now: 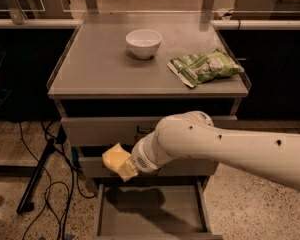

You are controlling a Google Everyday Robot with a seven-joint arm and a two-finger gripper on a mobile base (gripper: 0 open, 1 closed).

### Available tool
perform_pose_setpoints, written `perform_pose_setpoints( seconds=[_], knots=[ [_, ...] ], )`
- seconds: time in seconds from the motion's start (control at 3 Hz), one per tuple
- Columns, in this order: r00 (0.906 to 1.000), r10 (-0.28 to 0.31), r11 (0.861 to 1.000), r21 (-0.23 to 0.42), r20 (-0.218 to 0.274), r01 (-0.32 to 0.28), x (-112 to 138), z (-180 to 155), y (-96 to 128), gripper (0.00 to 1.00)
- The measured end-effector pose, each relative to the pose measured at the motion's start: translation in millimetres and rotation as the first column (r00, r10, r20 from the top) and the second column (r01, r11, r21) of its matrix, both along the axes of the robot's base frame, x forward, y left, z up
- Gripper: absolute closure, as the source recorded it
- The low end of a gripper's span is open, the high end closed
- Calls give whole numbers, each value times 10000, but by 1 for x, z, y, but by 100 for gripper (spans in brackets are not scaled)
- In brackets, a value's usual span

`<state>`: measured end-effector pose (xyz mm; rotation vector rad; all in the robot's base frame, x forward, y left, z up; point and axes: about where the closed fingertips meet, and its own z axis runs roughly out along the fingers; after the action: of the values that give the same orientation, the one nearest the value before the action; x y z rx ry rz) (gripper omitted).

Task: Place sponge into bottom drawer

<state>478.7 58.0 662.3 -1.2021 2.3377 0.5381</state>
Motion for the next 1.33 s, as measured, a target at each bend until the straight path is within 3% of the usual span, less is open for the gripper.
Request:
perform_pose_setpoints(
  seconds=[0.33,1.0,1.33],
  knots=[
    [9998,-28,10000,63,-204,29,-3,-9,3,100],
    [9898,-372,9981,431,-1378,435,-21,-92,14,100],
    [9803,-431,9967,588,-1926,553,-24,-123,14,100]
  ],
)
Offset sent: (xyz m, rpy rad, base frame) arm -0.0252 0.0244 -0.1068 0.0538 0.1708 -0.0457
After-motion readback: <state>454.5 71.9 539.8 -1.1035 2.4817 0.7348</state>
